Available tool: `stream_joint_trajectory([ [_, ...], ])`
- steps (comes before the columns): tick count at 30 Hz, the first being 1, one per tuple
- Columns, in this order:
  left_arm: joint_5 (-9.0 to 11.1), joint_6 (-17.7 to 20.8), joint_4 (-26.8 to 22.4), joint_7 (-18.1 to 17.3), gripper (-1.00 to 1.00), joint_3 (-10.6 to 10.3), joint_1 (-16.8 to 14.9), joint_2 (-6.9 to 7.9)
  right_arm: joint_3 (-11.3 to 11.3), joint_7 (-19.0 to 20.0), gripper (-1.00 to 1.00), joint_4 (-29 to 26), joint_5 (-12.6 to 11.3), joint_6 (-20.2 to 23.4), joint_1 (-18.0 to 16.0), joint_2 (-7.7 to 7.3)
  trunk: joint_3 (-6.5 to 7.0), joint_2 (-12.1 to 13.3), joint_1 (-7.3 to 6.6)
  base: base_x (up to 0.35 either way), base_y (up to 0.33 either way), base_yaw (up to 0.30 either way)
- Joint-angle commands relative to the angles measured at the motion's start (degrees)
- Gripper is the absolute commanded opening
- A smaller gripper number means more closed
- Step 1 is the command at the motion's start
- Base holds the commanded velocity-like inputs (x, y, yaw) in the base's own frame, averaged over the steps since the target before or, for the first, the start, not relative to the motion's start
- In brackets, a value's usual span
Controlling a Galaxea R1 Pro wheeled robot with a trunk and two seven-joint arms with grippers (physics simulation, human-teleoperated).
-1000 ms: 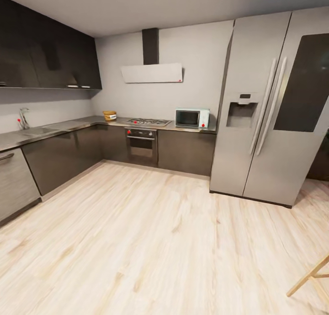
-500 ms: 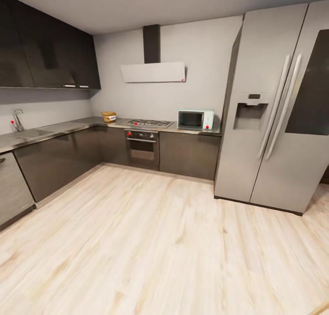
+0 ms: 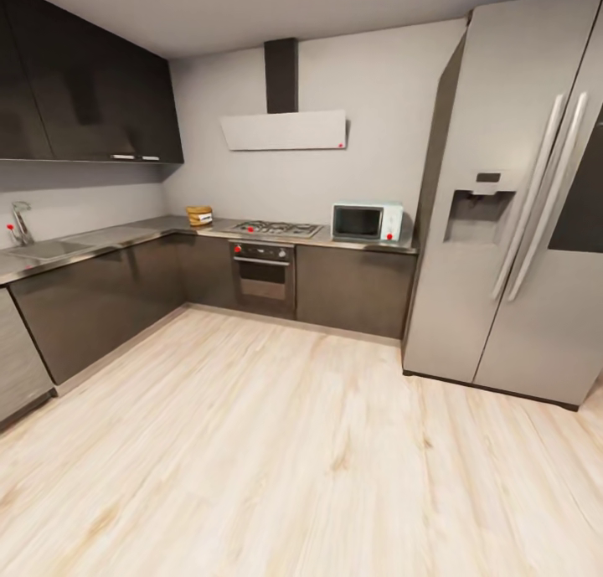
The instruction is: In the kitchen, take the popcorn bag from the countertop, put it into the microwave, and heat it until the popcorn is cooked so the cooked popcorn ends up inside the bag.
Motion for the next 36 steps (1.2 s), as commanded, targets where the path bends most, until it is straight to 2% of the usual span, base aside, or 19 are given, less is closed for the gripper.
stream_joint_trajectory([
  [1, 0.19, -0.14, 0.03, -0.17, 1.00, 0.27, -0.02, -0.01, -0.46, -0.12, 1.00, 0.07, 0.52, -0.26, -0.02, -0.01, -0.04, -0.02, 0.04, 0.328, 0.125, 0.000],
  [8, 0.13, -0.03, 0.03, -0.17, 1.00, 0.27, -0.02, -0.01, -0.54, -0.12, 1.00, 0.07, 0.29, -0.26, -0.02, 0.03, -0.04, -0.02, 0.04, 0.328, 0.128, -0.049],
  [36, 0.20, -0.09, 0.03, -0.17, 1.00, 0.27, -0.02, 0.00, -0.47, -0.12, 1.00, 0.07, 0.33, -0.25, -0.02, -0.04, -0.04, -0.02, 0.04, 0.328, 0.155, -0.229],
])
